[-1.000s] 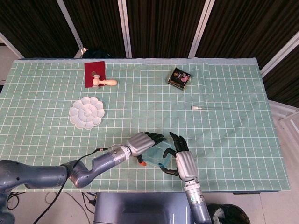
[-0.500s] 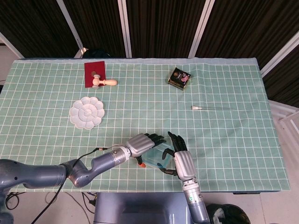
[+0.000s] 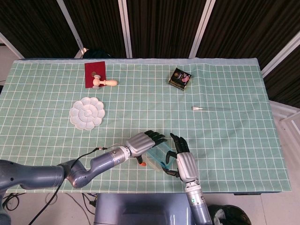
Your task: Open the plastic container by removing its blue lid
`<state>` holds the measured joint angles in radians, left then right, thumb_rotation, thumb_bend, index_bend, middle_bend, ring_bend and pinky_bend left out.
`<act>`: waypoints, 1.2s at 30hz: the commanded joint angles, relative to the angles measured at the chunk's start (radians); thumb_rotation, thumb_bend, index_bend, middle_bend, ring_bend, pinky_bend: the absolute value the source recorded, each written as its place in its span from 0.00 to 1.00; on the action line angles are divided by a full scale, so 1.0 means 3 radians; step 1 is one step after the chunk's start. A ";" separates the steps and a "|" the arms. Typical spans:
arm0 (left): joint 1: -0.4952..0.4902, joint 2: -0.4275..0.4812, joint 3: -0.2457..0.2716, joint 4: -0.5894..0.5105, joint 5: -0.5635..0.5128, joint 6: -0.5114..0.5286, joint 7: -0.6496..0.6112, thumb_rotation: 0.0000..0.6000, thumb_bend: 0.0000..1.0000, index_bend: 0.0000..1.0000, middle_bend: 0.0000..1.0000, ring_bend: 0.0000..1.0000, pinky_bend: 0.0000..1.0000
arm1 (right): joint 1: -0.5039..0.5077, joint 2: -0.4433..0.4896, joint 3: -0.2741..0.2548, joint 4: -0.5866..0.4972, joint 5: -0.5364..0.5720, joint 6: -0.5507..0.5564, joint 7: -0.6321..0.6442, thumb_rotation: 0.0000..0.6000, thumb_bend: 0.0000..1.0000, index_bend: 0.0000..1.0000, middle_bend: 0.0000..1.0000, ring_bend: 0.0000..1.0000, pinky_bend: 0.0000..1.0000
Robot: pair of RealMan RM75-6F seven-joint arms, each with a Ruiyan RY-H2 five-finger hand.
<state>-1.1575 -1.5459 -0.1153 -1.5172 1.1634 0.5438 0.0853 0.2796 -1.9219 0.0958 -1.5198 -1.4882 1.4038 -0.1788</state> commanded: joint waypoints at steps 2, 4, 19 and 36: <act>0.0010 0.0022 0.0004 -0.0033 -0.0012 0.0038 0.0033 1.00 0.00 0.00 0.00 0.00 0.07 | -0.0004 0.0006 -0.0003 0.0001 -0.0007 0.0009 -0.0005 1.00 0.59 0.69 0.06 0.00 0.00; 0.0023 0.0036 -0.0006 -0.0059 -0.0009 0.0088 0.0048 1.00 0.00 0.00 0.00 0.00 0.07 | -0.0003 0.0009 0.0004 0.0002 -0.0011 0.0014 -0.0006 1.00 0.59 0.69 0.06 0.00 0.00; 0.0202 0.0253 0.0001 -0.0294 0.0193 0.0419 0.0044 1.00 0.00 0.00 0.00 0.00 0.07 | 0.0100 -0.0001 0.0196 0.0037 -0.0064 0.0037 0.0019 1.00 0.59 0.69 0.07 0.00 0.00; 0.0504 0.0559 0.0100 -0.0451 0.0432 0.0687 -0.0137 1.00 0.00 0.00 0.00 0.00 0.07 | 0.0249 0.0131 0.0519 0.0124 0.0120 -0.0008 -0.0028 1.00 0.59 0.70 0.08 0.00 0.00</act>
<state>-1.0095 -1.3814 -0.0869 -1.6504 1.2895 0.7467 0.0466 0.3531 -1.8844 0.2497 -1.4844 -1.4542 1.4022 -0.1867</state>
